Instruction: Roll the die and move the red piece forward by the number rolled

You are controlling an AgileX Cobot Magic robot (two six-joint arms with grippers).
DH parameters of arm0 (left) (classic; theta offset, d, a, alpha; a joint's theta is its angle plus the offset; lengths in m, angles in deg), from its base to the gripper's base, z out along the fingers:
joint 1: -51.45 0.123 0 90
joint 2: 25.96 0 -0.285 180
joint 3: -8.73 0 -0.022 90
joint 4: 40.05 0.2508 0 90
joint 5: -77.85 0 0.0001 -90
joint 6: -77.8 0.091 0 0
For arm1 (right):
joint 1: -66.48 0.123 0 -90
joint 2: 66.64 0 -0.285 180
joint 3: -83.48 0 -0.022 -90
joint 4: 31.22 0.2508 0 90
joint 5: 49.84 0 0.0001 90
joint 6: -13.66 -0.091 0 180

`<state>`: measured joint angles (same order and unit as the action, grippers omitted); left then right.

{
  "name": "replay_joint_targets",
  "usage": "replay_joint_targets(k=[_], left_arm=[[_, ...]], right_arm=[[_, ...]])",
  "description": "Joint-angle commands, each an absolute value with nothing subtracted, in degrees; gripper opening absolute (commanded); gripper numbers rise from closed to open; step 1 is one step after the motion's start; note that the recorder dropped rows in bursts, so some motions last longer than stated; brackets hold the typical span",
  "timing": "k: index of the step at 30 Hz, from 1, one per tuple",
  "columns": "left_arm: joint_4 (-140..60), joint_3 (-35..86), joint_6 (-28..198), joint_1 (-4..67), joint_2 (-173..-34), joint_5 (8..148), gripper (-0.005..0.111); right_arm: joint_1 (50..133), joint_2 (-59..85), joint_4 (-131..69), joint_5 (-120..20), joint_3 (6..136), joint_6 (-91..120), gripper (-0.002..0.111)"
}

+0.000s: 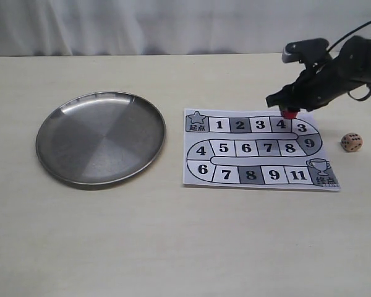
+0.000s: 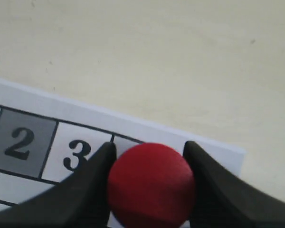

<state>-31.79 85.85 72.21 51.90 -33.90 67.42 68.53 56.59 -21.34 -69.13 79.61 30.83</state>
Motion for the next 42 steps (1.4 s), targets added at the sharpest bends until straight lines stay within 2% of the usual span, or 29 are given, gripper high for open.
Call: replay_joint_targets(k=[1,10,27,42], left_arm=[[-31.8,86.0,72.2,51.4,-33.8,67.9,0.0],[-31.8,86.0,72.2,51.4,-33.8,67.9,0.0],[-31.8,86.0,72.2,51.4,-33.8,67.9,0.0],[-31.8,86.0,72.2,51.4,-33.8,67.9,0.0]], right_arm=[[68.3,48.7,-21.7,-69.2,79.4,30.8,0.005],[66.7,41.8,-23.2,-69.5,79.4,30.5,0.005],[65.0,60.2,-23.4,-64.0,75.4,29.5,0.005],[65.0,55.6,-23.4,-65.1,75.4,29.5,0.005]])
